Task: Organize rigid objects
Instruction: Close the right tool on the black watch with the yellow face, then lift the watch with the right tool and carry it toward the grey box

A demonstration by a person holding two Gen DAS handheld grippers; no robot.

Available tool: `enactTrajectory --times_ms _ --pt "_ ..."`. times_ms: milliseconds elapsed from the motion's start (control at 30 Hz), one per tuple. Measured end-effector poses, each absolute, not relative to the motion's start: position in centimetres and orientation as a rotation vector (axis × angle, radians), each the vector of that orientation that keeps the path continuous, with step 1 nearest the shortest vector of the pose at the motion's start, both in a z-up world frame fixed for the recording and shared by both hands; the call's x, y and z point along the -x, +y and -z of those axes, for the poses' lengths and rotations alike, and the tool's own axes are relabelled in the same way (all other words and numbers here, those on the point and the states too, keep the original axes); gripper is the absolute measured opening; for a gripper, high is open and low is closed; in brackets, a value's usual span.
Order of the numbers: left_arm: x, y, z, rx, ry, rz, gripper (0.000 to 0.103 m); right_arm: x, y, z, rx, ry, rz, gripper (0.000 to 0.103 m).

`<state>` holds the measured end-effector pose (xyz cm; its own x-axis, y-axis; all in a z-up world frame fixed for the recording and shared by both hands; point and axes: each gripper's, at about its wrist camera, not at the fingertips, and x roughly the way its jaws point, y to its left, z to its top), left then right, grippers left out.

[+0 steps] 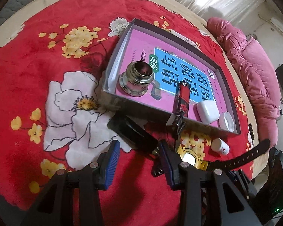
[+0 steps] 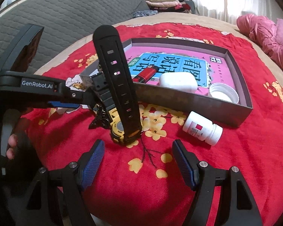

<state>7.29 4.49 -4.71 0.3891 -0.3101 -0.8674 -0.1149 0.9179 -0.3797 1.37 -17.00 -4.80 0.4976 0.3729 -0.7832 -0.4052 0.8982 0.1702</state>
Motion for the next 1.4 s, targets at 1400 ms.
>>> enactTrajectory --times_ms 1400 --pt "-9.8 4.4 7.7 0.433 1.232 0.051 0.046 -5.5 -12.7 7.8 0.256 0.834 -0.598 0.068"
